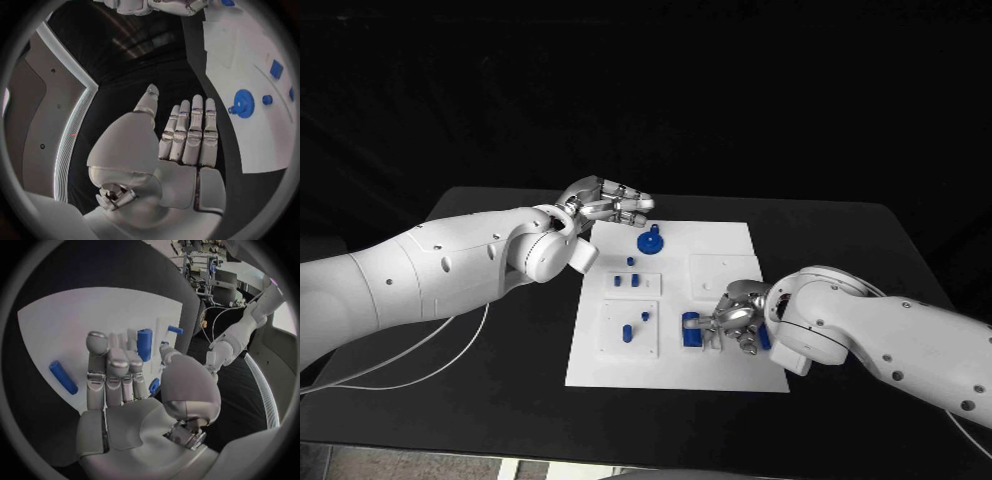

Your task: Assemble the parts on the task board

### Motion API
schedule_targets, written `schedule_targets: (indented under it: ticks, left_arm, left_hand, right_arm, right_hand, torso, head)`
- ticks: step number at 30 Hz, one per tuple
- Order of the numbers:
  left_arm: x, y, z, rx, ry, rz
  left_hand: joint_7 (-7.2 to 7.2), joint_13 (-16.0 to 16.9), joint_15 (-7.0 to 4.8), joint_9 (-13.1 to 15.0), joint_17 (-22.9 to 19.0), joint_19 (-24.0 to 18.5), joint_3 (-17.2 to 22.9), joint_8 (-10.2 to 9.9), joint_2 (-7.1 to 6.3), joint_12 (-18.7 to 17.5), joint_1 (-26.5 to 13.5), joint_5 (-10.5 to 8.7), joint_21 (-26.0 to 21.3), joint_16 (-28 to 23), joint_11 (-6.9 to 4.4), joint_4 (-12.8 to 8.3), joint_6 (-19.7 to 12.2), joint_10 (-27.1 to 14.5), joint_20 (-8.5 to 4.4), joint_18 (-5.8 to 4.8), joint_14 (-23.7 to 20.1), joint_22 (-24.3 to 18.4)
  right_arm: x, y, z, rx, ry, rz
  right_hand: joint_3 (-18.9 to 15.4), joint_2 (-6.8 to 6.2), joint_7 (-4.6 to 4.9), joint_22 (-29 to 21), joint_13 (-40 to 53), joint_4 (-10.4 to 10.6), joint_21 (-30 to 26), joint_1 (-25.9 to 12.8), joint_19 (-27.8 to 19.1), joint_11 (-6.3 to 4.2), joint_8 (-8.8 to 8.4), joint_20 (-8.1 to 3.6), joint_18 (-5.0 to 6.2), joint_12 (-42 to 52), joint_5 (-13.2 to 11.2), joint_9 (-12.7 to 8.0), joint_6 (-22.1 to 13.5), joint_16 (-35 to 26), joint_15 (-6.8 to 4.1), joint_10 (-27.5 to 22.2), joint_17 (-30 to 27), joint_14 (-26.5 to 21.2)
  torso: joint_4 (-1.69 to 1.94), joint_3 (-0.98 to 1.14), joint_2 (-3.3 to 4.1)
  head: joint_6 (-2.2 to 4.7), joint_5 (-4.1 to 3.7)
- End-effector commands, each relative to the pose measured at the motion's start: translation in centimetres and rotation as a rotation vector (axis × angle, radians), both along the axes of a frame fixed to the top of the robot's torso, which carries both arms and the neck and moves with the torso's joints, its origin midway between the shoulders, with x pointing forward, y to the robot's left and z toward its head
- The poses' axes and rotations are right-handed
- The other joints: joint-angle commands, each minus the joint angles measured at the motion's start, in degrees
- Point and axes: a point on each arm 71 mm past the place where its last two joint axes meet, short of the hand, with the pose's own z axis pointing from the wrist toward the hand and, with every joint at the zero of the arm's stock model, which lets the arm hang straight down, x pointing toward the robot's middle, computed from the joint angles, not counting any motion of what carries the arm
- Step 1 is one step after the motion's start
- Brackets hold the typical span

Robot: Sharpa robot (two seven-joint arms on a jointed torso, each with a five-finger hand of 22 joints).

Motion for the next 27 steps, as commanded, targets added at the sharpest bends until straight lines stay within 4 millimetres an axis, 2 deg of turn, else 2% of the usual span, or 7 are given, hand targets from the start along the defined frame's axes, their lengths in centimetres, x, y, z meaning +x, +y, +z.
schedule_targets:
  ticks: [1,7,14,18,23,25,27]
  left_arm:
    - [0.0,-0.1,0.1,-0.002,-0.005,-0.006]
    - [0.0,0.0,0.1,-0.001,-0.006,-0.004]
    - [0.0,0.2,0.1,0.0,-0.009,0.001]
    - [0.0,0.2,0.1,0.0,-0.01,0.002]
    - [0.0,0.2,0.1,0.0,-0.011,0.002]
    - [0.0,0.3,0.1,0.0,-0.012,0.003]
    - [0.0,0.3,0.1,-0.001,-0.012,0.003]
  left_hand:
    - [0.13,0.07,-0.07,0.04,0.09,0.29,-0.07,0.02,0.42,-0.26,-0.26,0.28,0.33,-0.24,-0.11,0.04,-0.45,-0.33,0.3,-0.32,-0.34,-0.05]
    - [0.13,0.07,-0.07,0.04,0.09,0.29,-0.07,0.02,0.42,-0.26,-0.26,0.28,0.33,-0.24,-0.11,0.04,-0.45,-0.33,0.3,-0.32,-0.34,-0.05]
    - [0.09,0.07,-0.07,0.05,0.1,0.27,0.04,0.08,0.38,-0.25,-0.12,0.34,0.36,-0.26,-0.13,0.11,-0.35,-0.3,0.3,-0.31,-0.35,-0.1]
    - [0.08,0.07,-0.1,0.05,0.12,0.3,0.03,0.08,0.4,-0.25,-0.1,0.33,0.39,-0.23,-0.16,0.11,-0.27,-0.23,0.28,-0.31,-0.27,-0.1]
    - [0.08,0.07,-0.1,0.05,0.12,0.3,0.03,0.08,0.4,-0.25,-0.1,0.33,0.39,-0.23,-0.16,0.11,-0.27,-0.23,0.28,-0.31,-0.27,-0.1]
    - [0.08,0.07,-0.1,0.05,0.12,0.3,0.03,0.08,0.4,-0.25,-0.1,0.33,0.39,-0.23,-0.16,0.11,-0.27,-0.23,0.28,-0.31,-0.27,-0.1]
    - [0.08,0.07,-0.1,0.05,0.12,0.3,0.03,0.08,0.4,-0.25,-0.1,0.33,0.39,-0.23,-0.16,0.11,-0.27,-0.23,0.28,-0.31,-0.27,-0.1]
  right_arm:
    - [-0.3,-0.4,-0.2,-0.024,0.008,0.004]
    - [-0.1,-1.5,0.4,0.007,-0.048,-0.028]
    - [0.9,-3.4,2.8,0.089,-0.134,-0.072]
    - [1.6,-4.9,4.3,0.126,-0.17,-0.098]
    - [2.5,-7.4,5.6,0.121,-0.181,-0.124]
    - [2.7,-8.3,5.7,0.092,-0.175,-0.122]
    - [2.8,-9.1,5.7,0.043,-0.167,-0.11]
  right_hand:
    - [0.26,0.01,-0.15,0.02,0.08,-0.5,-0.23,0.69,2.67,0.19,-0.1,-0.37,-0.18,-0.2,-0.11,0.05,0.15,-0.35,-0.39,0.09,0.07,-0.01]
    - [1.55,-0.04,-0.02,0.26,0.61,-2.38,0.49,2.18,2.78,0.25,-0.11,-0.32,-0.11,0.61,-0.03,0.09,-0.09,-0.13,-0.34,0.52,0.32,0.11]
    - [1.52,0.44,0.15,0.49,1.16,-4.9,1.18,4.01,2.75,0.37,-0.14,-0.12,0.33,1.56,0.16,0.22,-0.39,0.23,-0.22,0.85,0.42,0.14]
    - [1.23,3.43,0.33,0.6,1.73,-10.99,1.61,5.69,2.75,0.52,-0.17,0.07,0.54,2.59,2.25,0.17,-0.51,0.62,-0.14,1.14,0.35,0.11]
    - [1.29,4.16,0.24,0.71,1.85,-14.82,1.86,6.1,2.73,0.45,-0.16,0.08,0.5,2.87,5.16,0.09,-0.5,0.95,-0.12,1.15,0.3,0.07]
    - [1.35,4.33,0.17,0.72,1.85,-15.95,1.87,6.31,2.73,0.41,-0.16,0.09,0.45,2.87,6.9,0.1,-0.31,0.98,-0.12,1.13,0.26,0.06]
    - [1.31,4.6,0.02,0.72,1.75,-17.48,1.8,6.23,2.7,0.33,-0.11,0.09,0.32,2.72,7.13,0.24,0.14,0.99,-0.13,1.03,0.18,0.03]
  torso:
    - [-0.05,0.0,0.0]
    - [-0.09,0.04,-0.01]
    - [-0.13,0.06,-0.03]
    - [-0.03,0.13,-0.02]
    - [-0.24,-0.03,-0.04]
    - [-0.25,-0.03,-0.04]
    - [-0.19,0.01,-0.02]
  head:
    - [0.09,-0.03]
    - [0.17,-0.23]
    - [0.66,-0.75]
    - [0.82,-1.02]
    - [1.16,-1.55]
    - [1.16,-1.87]
    - [1.13,-2.23]
